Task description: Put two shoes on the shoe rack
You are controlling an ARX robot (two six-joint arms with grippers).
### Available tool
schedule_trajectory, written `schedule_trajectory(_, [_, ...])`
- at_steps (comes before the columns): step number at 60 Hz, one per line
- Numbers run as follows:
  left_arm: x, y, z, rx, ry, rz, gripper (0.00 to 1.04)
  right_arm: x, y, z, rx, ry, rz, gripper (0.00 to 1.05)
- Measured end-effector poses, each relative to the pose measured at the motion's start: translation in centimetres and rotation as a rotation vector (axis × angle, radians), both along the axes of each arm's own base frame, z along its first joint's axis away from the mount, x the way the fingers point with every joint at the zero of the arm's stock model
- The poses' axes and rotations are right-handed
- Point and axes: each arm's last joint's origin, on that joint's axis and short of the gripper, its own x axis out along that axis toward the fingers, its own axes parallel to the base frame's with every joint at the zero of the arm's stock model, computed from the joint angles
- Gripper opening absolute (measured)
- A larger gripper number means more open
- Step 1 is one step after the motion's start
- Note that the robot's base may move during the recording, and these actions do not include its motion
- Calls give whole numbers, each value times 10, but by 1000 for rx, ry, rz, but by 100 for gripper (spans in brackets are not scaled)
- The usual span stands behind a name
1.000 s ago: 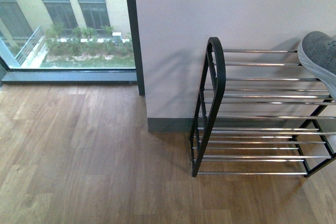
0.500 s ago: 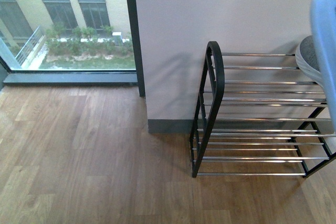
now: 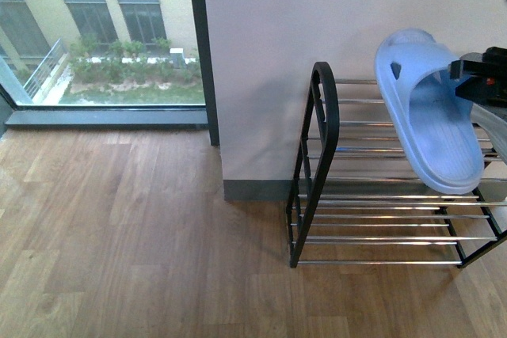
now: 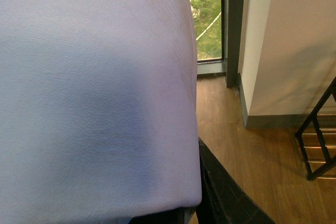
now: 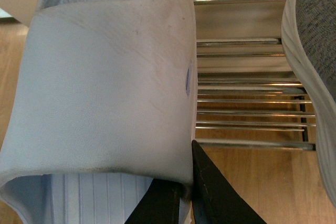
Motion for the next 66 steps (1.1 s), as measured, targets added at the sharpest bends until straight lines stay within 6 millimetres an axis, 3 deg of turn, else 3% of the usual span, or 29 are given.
schedule_trajectory(7, [0,0,0,0,0,0,2,33,-8,-21,-40,49,-40,2])
schedule_trajectory(18, [0,0,0,0,0,0,2,60,-21,-41,-115,77,-116,2])
schedule_trajectory(37, [0,0,0,0,0,0,2,82,-50,-53,-235,101,-234,2])
schedule_trajectory(49, [0,0,0,0,0,0,2,86,-56,-53,-258,121,-240,2])
schedule_trajectory(66, [0,0,0,0,0,0,2,84,-59,-53,-246,98,-245,42])
